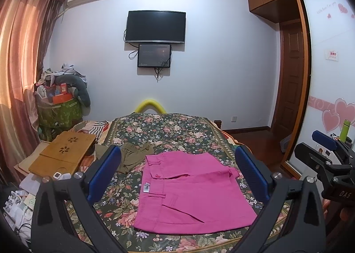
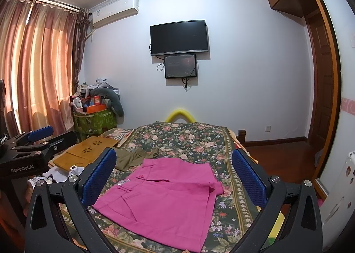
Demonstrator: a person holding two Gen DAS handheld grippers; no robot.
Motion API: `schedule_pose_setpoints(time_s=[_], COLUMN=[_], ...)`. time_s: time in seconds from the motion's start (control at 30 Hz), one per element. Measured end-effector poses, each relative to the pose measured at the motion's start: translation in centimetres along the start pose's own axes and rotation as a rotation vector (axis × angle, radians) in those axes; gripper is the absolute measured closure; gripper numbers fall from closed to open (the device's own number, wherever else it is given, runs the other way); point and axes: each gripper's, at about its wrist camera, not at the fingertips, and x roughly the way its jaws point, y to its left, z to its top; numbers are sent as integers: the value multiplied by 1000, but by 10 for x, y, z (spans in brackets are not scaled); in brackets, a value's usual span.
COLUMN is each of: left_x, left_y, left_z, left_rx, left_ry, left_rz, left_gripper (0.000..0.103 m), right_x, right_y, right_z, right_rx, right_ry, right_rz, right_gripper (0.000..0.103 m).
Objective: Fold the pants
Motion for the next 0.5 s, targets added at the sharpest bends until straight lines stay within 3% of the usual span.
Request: schedule_pose_setpoints(time_s=[0.5], left_x=[0], left_y=[1], left_z=[1], left_rx=[-3], left_ry=[1], left_rz=[5], left_gripper=[0], right_x=[0], right_y=[-2], right_z=[1], right_rx=[3], right_ry=[-2], right_rz=[-6], right_gripper=[0])
